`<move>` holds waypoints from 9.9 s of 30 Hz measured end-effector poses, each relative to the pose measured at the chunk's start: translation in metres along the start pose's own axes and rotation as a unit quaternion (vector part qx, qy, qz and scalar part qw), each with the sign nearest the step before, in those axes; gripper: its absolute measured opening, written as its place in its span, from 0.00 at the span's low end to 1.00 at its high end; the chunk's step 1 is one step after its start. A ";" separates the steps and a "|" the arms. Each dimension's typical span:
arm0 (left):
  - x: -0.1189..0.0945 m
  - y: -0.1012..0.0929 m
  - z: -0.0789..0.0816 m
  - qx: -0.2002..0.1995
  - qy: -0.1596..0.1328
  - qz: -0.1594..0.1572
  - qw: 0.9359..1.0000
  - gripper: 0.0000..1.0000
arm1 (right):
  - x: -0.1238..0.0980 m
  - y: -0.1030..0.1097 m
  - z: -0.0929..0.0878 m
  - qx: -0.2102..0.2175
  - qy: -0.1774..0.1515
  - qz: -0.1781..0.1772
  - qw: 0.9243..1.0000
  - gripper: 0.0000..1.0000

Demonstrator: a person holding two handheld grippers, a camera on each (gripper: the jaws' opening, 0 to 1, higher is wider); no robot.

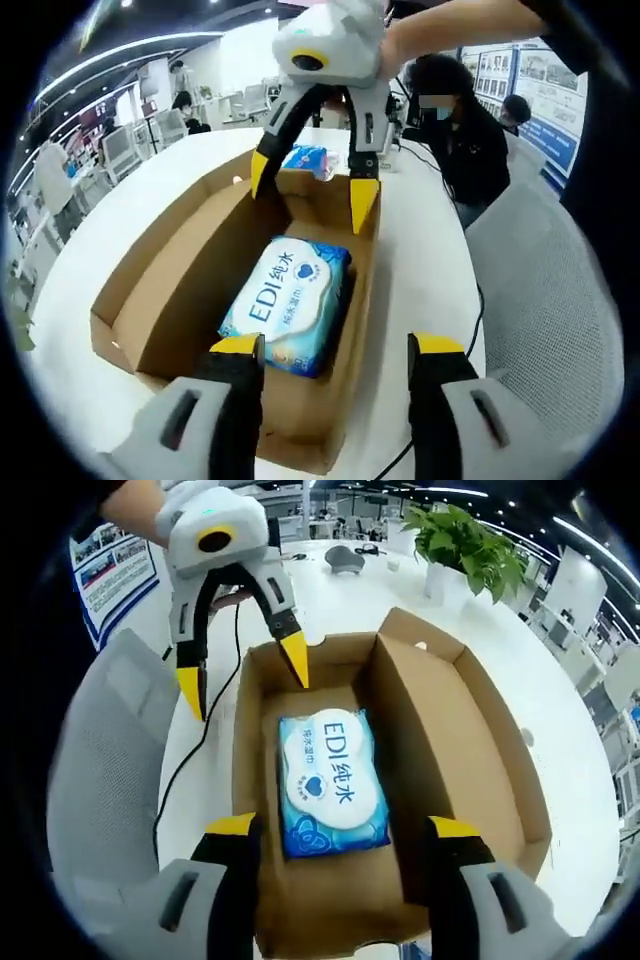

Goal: Operate the shoe box by opening the lid, removing the specified soft item, and placing it in the target area until the item is outside and the box remains undamaged.

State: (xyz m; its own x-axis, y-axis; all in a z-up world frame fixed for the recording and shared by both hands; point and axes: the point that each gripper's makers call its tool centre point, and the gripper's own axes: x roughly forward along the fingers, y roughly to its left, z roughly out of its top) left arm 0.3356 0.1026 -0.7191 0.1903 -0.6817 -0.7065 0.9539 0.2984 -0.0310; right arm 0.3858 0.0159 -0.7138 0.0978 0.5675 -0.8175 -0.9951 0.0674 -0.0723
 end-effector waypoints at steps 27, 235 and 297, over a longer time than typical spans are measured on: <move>0.035 0.057 -0.012 0.030 0.059 0.006 0.998 0.69 | 0.026 -0.010 -0.030 0.024 0.047 -0.001 0.999 0.72; 0.088 -0.107 -0.046 0.121 0.098 0.014 0.988 0.76 | 0.028 0.144 -0.115 -0.029 0.122 -0.020 0.992 0.66; -0.113 -0.163 -0.011 -0.132 -0.112 0.143 0.974 0.86 | 0.057 0.152 -0.072 -0.055 0.265 -0.011 0.963 0.59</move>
State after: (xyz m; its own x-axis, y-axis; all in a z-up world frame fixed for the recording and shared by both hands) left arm 0.1559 0.1382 -0.6424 0.5140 -0.6653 -0.5415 0.7672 0.6389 -0.0567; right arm 0.2390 -0.0007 -0.8124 0.1268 0.0674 -0.9896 -0.9912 -0.0288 -0.1290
